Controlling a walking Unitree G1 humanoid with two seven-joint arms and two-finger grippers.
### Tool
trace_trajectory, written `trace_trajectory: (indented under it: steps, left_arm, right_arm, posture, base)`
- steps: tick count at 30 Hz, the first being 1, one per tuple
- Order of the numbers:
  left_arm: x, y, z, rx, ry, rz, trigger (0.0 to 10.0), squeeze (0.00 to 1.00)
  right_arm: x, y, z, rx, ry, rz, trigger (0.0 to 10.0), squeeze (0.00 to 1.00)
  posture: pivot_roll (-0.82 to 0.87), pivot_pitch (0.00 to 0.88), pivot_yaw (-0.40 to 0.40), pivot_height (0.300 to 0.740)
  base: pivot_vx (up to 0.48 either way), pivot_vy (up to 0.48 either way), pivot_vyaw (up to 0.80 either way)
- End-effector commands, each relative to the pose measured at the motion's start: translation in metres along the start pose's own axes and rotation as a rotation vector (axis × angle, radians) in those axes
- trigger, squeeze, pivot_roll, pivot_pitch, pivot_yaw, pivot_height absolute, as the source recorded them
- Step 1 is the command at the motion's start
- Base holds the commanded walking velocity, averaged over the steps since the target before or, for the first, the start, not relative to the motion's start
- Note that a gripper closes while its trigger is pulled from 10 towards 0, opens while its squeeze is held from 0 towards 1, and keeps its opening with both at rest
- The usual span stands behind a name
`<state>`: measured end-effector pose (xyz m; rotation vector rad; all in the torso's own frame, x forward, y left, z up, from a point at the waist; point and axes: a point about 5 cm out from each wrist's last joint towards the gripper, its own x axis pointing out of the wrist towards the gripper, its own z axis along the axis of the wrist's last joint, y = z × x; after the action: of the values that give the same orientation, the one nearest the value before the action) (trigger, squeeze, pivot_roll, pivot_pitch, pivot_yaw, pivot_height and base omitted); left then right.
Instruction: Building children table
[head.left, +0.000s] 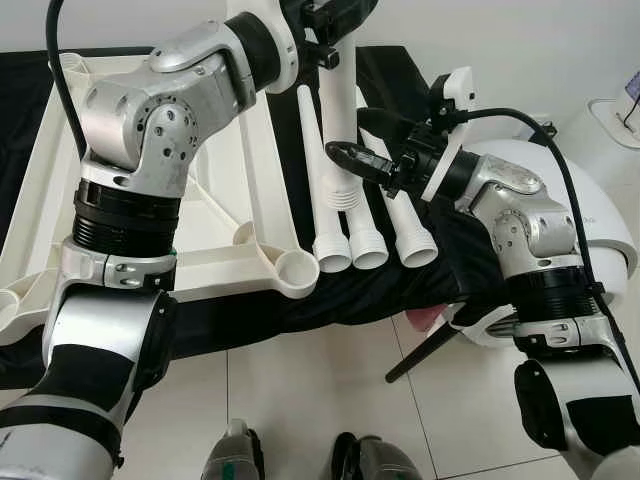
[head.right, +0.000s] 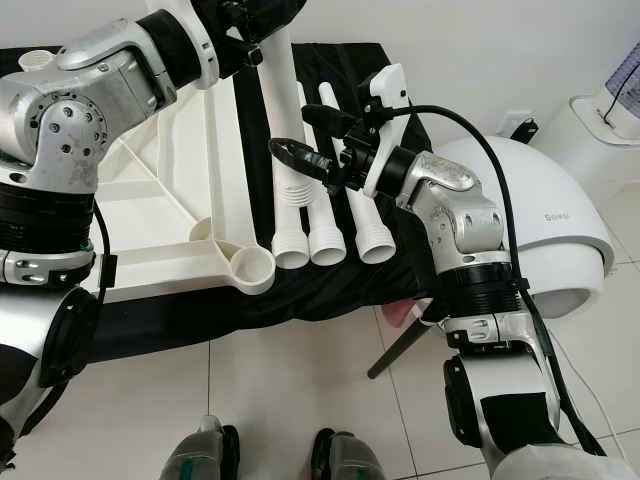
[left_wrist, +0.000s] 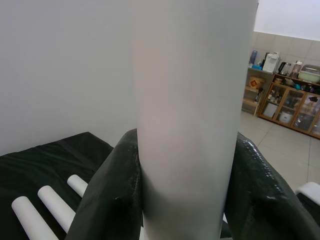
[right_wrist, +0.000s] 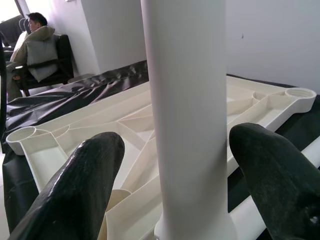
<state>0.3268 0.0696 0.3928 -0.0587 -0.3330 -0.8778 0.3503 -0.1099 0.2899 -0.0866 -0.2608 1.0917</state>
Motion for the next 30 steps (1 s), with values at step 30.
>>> trace_trajectory:
  steps: [30]
  left_arm:
    - [0.004, -0.039, 0.016, 0.085, -0.035, -0.303, 10.0, 0.0]
  right_arm:
    - [0.021, -0.015, 0.018, -0.059, 0.041, -0.02, 9.6, 0.0]
  posture:
    - [0.05, 0.134, -0.063, 0.74]
  base:
    - [0.0, 0.0, 0.0]
